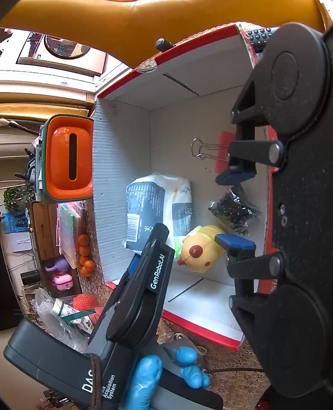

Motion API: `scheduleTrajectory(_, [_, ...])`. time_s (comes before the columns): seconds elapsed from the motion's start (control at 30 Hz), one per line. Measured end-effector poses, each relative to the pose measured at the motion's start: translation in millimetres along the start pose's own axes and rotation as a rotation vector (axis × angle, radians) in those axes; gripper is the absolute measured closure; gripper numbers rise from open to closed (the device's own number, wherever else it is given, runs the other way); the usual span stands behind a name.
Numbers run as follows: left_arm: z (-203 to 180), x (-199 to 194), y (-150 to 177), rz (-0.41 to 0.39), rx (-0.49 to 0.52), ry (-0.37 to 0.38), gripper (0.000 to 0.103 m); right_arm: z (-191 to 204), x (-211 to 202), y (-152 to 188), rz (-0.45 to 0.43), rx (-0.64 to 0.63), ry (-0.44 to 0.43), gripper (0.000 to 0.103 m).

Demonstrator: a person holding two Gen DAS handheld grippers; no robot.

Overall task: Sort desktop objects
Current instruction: 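Release the clear bag into the box with the right tool while the left tool drops the snack bag, then move both tools back from the box toward the items on the table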

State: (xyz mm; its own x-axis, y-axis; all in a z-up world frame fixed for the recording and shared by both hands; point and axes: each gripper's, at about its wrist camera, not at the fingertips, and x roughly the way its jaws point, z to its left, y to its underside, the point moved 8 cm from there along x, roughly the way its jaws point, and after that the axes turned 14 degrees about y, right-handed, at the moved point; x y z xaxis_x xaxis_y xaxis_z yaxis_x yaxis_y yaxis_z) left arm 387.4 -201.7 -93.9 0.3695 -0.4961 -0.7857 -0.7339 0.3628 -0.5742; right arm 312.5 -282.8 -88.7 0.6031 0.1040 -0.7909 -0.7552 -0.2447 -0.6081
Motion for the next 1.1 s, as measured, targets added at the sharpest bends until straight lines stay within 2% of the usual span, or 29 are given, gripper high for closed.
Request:
scheduleTrajectory(0.27, [-14.1, -39.4, 5.7, -0.093, -0.016, 0.032, 0.073, 4.4, -22.9, -3.0, -0.036, 0.018, -0.008, 0.049])
scheduleTrajectory(0.4, [-21.8, -60.4, 13.0, -0.139, -0.019, 0.045, 0.073, 7.0, -35.3, -4.6, -0.058, 0.037, -0.018, 0.04])
scheduleTrajectory(0.67, [-31.0, -104.5, 41.6, -0.195, -0.03, 0.054, 0.073, 24.5, -62.4, -0.5, -0.091, 0.03, -0.035, 0.038])
scheduleTrajectory(1.1, [-20.4, -173.6, 102.3, -0.274, -0.045, -0.016, 0.073, 80.5, -95.4, 11.3, -0.124, -0.013, -0.056, 0.026])
